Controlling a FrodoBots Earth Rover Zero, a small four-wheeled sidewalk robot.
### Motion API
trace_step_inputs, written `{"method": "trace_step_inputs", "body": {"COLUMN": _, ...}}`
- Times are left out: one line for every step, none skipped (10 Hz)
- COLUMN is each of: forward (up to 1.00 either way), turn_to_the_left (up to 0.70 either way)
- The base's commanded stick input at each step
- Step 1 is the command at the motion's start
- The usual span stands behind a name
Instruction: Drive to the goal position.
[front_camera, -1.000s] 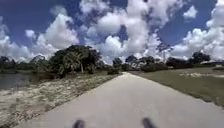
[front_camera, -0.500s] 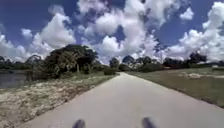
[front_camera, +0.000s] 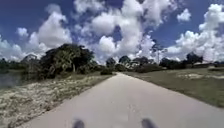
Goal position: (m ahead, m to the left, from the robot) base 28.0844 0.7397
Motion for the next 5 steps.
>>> {"method": "trace_step_inputs", "body": {"forward": 0.45, "turn_to_the_left": 0.00}}
{"method": "trace_step_inputs", "body": {"forward": 0.00, "turn_to_the_left": 0.00}}
{"method": "trace_step_inputs", "body": {"forward": 0.00, "turn_to_the_left": 0.00}}
{"method": "trace_step_inputs", "body": {"forward": 0.00, "turn_to_the_left": 0.00}}
{"method": "trace_step_inputs", "body": {"forward": 0.00, "turn_to_the_left": 0.00}}
